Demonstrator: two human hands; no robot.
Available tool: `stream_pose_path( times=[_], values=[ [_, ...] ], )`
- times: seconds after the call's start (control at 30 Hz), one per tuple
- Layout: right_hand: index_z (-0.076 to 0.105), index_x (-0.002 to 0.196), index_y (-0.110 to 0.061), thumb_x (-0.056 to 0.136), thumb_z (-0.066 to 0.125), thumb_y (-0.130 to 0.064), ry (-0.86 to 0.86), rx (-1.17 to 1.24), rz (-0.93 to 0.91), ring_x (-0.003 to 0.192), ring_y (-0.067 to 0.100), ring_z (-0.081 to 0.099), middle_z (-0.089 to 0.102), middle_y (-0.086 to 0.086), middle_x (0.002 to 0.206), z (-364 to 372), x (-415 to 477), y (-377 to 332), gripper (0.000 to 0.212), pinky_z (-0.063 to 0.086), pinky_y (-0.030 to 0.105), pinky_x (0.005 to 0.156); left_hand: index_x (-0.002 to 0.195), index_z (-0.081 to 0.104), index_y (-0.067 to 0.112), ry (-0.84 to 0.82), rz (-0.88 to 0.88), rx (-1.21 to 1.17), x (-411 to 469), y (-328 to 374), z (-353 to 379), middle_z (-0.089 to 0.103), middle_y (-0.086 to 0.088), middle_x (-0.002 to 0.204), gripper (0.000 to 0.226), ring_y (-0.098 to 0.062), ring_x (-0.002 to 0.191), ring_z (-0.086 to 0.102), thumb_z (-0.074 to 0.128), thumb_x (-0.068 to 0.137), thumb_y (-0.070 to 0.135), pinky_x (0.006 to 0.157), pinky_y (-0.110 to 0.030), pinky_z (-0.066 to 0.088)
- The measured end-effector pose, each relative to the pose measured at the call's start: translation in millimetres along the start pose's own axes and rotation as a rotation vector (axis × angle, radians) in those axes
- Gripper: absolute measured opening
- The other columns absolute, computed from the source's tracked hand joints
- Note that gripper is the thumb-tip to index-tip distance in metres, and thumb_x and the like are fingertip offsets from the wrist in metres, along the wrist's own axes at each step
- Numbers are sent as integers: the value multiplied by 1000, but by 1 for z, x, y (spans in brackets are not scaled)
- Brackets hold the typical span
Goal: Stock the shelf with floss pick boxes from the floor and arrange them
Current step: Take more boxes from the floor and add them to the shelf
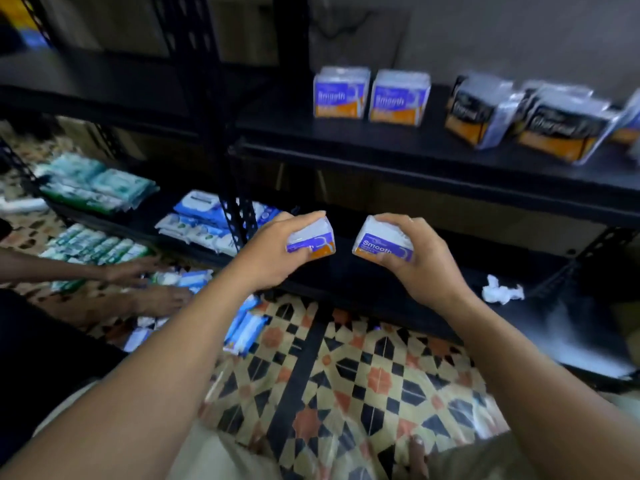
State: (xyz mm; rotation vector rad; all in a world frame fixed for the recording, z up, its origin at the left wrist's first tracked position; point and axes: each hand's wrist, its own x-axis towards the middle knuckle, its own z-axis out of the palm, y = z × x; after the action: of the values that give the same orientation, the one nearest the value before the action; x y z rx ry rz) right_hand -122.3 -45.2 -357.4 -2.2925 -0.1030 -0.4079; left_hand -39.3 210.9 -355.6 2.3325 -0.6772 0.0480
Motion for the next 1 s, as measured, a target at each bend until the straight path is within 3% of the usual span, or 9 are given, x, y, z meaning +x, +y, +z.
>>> stream_pose_path(
  times=[0.27,0.43,0.57,0.67,0.77,1.0],
  values=[
    [53,131,-39,81,74,-21,188,-176,-195,108,24,53,54,-1,110,-63,83,-64,57,45,40,96,143,49,33,139,211,111,69,58,-82,53,-5,103,64,-17,98,56,70,85,14,90,-19,37],
    [49,134,-38,83,71,-22,200,-300,-186,113,30,51,54,6,120,-75,123,-75,57,43,44,98,141,49,36,149,201,171,113,67,-96,58,-8,118,61,-25,112,56,69,85,22,102,-39,43],
    [46,136,-38,83,66,-15,128,-402,-111,119,33,48,50,7,130,-72,144,-64,61,43,45,100,133,49,33,124,137,205,141,69,-94,60,-10,122,51,-31,111,54,66,86,23,96,-37,45],
    [43,143,-36,87,63,-18,103,-424,-73,122,32,46,43,6,137,-70,152,-52,62,41,42,104,143,43,37,96,95,437,158,72,-92,42,0,144,56,-32,126,36,58,91,26,103,-46,37],
    [41,145,-37,89,62,-23,140,-427,-75,120,33,48,37,7,140,-66,156,-45,61,42,41,104,144,39,45,154,53,560,164,76,-86,32,2,143,59,-28,125,28,57,91,28,100,-45,31],
    [31,146,-37,91,60,-27,181,-446,-74,112,33,54,32,2,147,-57,168,-33,63,50,42,87,149,28,42,198,13,447,173,65,-60,17,1,152,69,-30,130,24,62,90,36,102,-49,34]
  ],
)
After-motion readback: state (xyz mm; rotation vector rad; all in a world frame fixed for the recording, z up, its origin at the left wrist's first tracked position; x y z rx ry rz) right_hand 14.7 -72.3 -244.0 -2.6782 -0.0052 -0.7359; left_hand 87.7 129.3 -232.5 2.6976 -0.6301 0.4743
